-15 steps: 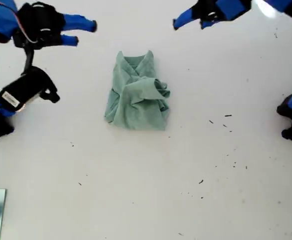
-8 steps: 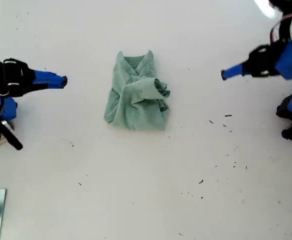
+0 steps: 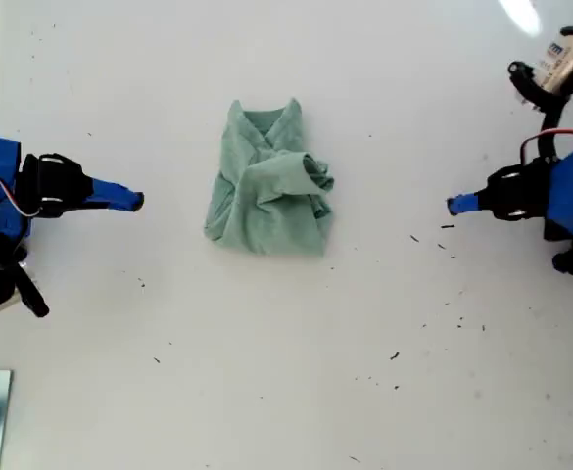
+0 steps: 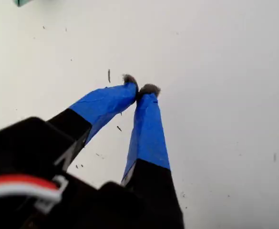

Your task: Fold t shirt

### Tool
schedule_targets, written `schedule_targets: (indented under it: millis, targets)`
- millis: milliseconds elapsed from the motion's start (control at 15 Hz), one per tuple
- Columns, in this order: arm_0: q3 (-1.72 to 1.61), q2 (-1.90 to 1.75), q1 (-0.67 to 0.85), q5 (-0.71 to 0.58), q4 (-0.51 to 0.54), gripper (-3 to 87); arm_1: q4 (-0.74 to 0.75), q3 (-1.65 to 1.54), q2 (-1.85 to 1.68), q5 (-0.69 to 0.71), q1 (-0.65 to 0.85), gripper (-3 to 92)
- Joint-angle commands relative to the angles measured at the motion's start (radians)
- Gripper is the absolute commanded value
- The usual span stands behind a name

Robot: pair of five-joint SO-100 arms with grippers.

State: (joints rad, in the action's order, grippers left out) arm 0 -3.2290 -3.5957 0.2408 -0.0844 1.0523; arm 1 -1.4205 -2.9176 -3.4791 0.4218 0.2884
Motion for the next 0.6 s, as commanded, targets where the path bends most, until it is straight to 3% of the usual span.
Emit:
schedule_targets:
  millis: [0,133,200,333,533]
  targets:
    - [-0.012,-0.008,-0.011,-0.012,-0.02,-0.1,0.104,0.19,0.133,0.02,-0.089,2.8]
    - [-0.014,-0.008,-0.002,-0.023,-0.021,-0.1,0.336,0.54,0.629,0.121,-0.27,2.8]
    - [-0.014,-0.008,0.003,-0.031,-0.023,-0.1,0.374,0.767,0.911,0.176,-0.354,2.8]
    - [-0.015,-0.006,0.005,-0.034,-0.025,-0.1,0.39,1.147,1.338,0.256,-0.474,2.8]
    - [-0.015,-0.005,0.005,-0.038,-0.025,-0.1,0.405,1.378,1.606,0.281,-0.552,2.8]
